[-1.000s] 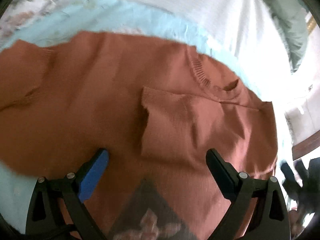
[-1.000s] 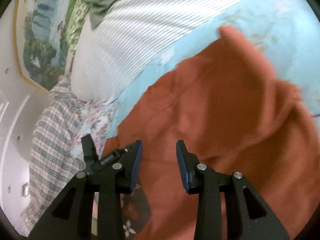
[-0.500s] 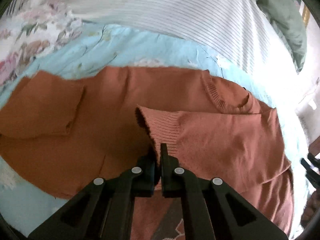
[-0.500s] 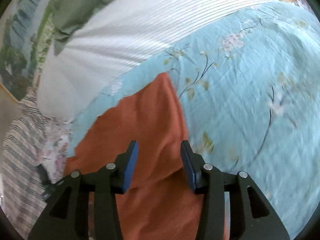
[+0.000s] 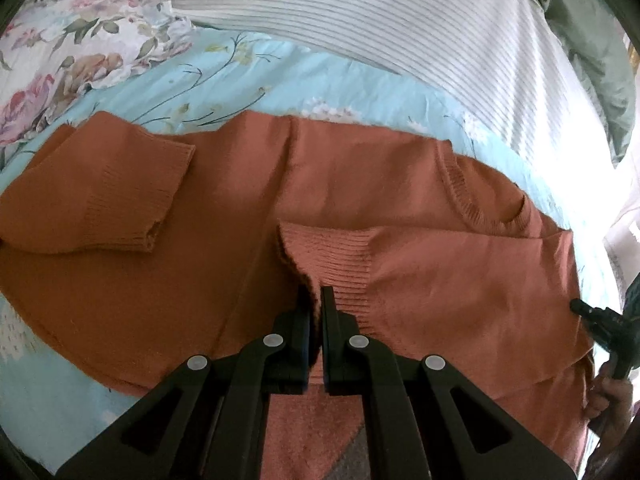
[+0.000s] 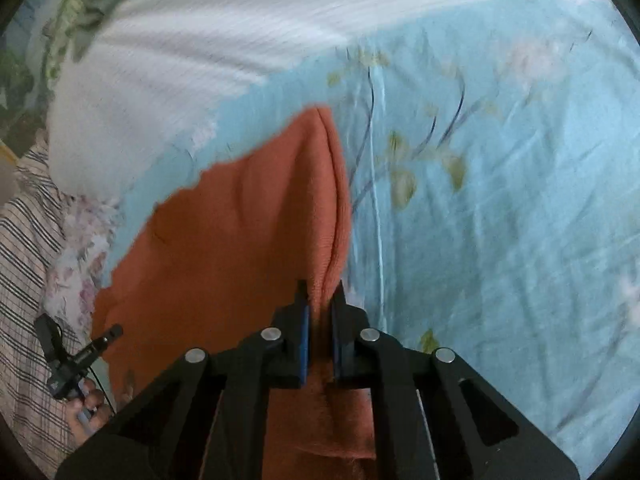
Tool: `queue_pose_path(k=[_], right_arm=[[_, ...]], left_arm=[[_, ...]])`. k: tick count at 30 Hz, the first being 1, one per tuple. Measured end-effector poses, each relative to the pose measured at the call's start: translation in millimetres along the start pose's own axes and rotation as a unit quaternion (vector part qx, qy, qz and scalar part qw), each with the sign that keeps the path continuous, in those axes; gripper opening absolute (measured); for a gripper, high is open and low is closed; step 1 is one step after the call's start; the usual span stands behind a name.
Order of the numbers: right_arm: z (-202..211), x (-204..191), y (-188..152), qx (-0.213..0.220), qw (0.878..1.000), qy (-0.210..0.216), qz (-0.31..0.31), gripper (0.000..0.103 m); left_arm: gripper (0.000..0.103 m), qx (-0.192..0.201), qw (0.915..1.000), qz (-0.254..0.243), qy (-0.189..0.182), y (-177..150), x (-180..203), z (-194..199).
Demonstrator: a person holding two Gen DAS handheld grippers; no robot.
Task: Fold small clothes
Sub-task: 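Fold the held sleeve across the body with the left gripper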
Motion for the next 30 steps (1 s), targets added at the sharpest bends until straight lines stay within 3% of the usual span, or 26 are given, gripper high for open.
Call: queue_pose_path(k=[2, 6, 7, 9, 11, 12, 13, 15, 19, 22, 24, 27, 30], right_arm=[[7, 5, 3, 0.018, 1.000, -0.024, 0.007, 0.010], [-10, 11, -5, -0.010, 0.996, -0.086, 0.014, 0.014], [-4, 12, -6, 0.002, 0.995, -0.100, 0.012, 0.018], [18, 7, -8, 0.041, 0.992, -0.115, 0.011, 0.019], [32, -14, -18, 0.057, 0.994, -0.086, 0.038, 0.029], [29, -21, -25, 0.046, 0.994, -0.080, 0.054, 0.041], [24, -25, -33, 0.032, 0.994, -0.078, 0.065, 0.045], [12, -17, -46, 0.012, 0.992, -0.103, 0.069, 0.044], [36, -5, -55, 0.029, 0.994, -0.099, 0.027, 0.046], [61, -17, -66, 0.038, 0.998, -0.052, 0.014, 0.060], [73, -30, -78, 0.038, 0.999, -0.030, 0.022, 0.061], [76, -54, -101, 0.019, 0.999, 0.004, 0.030, 0.062], [71, -70, -122, -0.009, 0.999, 0.031, 0.033, 0.062]], left_arm=[[0.003, 0.005, 0.9998, -0.015, -0.009, 2, 10, 4], [0.003, -0.006, 0.9994, -0.033, -0.002, -1, 20, -8], [0.003, -0.011, 0.9994, -0.034, 0.004, -3, 19, -13], [0.003, -0.016, 0.9995, -0.027, 0.001, -4, 14, -16], [0.003, -0.013, 0.9995, -0.027, -0.004, -3, 13, -14], [0.003, -0.013, 0.9995, -0.028, -0.004, -3, 13, -13], [0.003, -0.014, 0.9994, -0.030, -0.003, -3, 13, -14], [0.003, -0.016, 0.9994, -0.029, 0.000, -5, 12, -14], [0.008, -0.007, 0.9998, -0.019, 0.002, -14, 5, 4], [0.009, 0.012, 0.9996, -0.012, 0.022, -18, -12, 32], [0.016, 0.026, 0.9990, -0.007, 0.037, -16, -30, 53], [0.045, 0.037, 0.9973, -0.006, 0.062, -9, -52, 73], [0.059, 0.032, 0.9966, -0.017, 0.074, 1, -61, 75]])
Point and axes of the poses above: each gripper's, at about its wrist camera, not at the fingertips, and z roughly against the way its jaws point, x to its right, y to its top, the point moved 6 cm from there along -z, roughly the way its jaws point, and after that the axes turned 14 degrees about -y, right-handed, at the moved point
